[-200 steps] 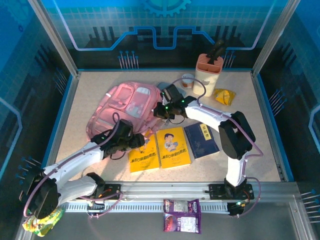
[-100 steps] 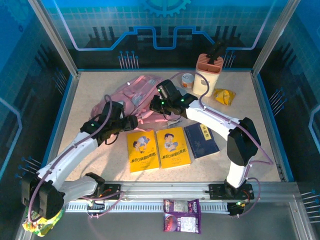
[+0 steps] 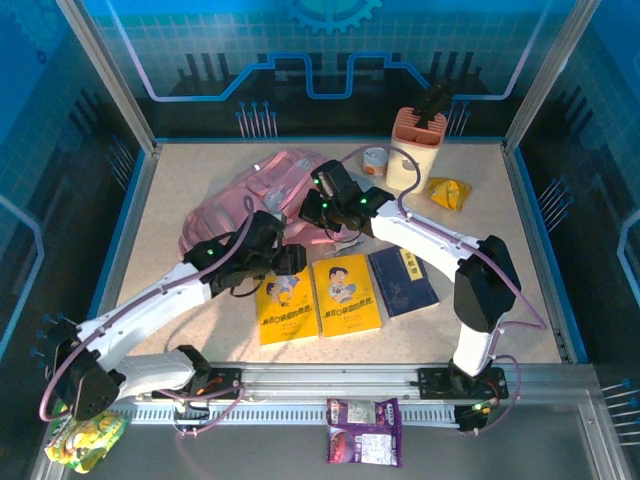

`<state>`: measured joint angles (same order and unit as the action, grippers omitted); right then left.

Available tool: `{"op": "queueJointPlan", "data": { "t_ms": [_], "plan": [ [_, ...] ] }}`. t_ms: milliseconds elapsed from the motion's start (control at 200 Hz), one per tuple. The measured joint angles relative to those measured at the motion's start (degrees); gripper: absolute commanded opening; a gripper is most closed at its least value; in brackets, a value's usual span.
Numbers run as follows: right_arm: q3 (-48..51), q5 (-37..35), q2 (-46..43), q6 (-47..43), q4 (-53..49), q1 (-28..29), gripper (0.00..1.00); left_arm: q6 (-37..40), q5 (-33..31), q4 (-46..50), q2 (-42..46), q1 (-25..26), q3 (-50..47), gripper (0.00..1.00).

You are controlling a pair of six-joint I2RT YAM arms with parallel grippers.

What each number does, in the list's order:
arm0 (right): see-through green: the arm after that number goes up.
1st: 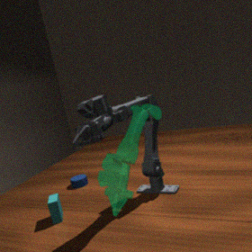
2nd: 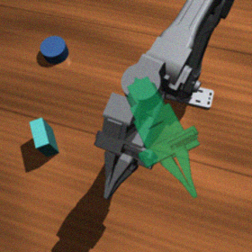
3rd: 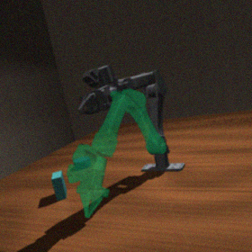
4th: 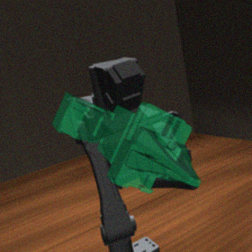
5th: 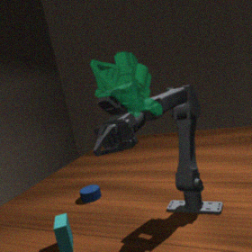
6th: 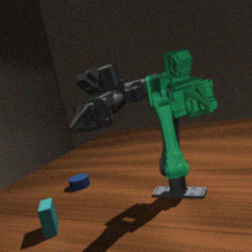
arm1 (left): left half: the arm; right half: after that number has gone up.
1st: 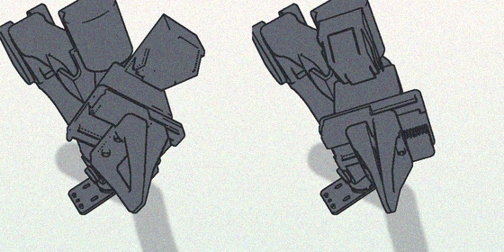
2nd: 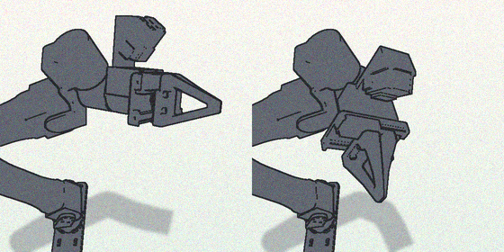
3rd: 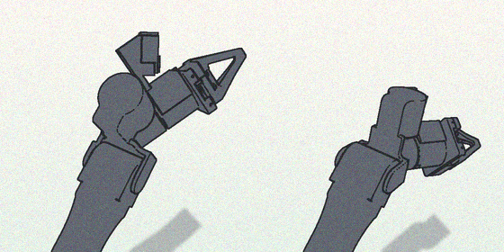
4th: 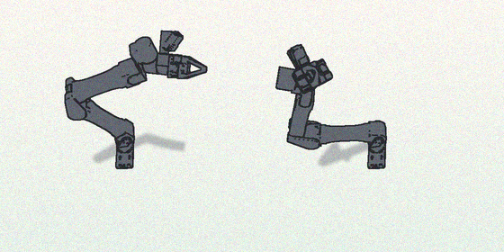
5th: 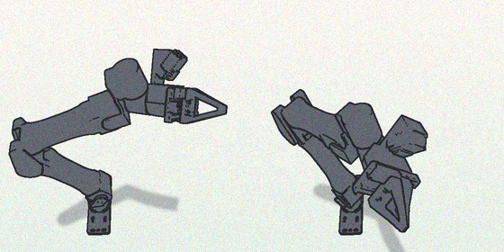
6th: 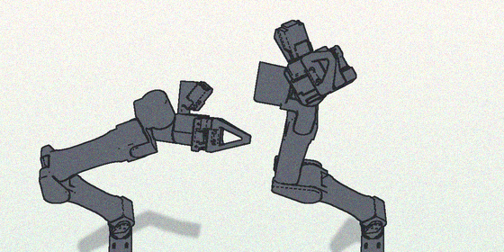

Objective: Pack the student bag

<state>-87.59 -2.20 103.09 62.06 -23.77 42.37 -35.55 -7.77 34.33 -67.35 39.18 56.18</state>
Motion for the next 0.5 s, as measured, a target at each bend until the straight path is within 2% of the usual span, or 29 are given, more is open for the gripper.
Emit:
{"op": "queueJointPlan", "data": {
  "t_ms": [225, 500],
  "plan": [
    [0.0, 0.1, 0.0, 0.3, 0.0, 0.0, 0.0, -0.3, -4.2, -5.3, -3.4, -0.1, -2.0, 0.53],
    [0.3, 0.3, 0.0, 1.2, 0.4, 0.0, 0.0, 1.0, -7.5, -9.4, -7.2, -3.0, -2.5, 0.48]
  ]
}}
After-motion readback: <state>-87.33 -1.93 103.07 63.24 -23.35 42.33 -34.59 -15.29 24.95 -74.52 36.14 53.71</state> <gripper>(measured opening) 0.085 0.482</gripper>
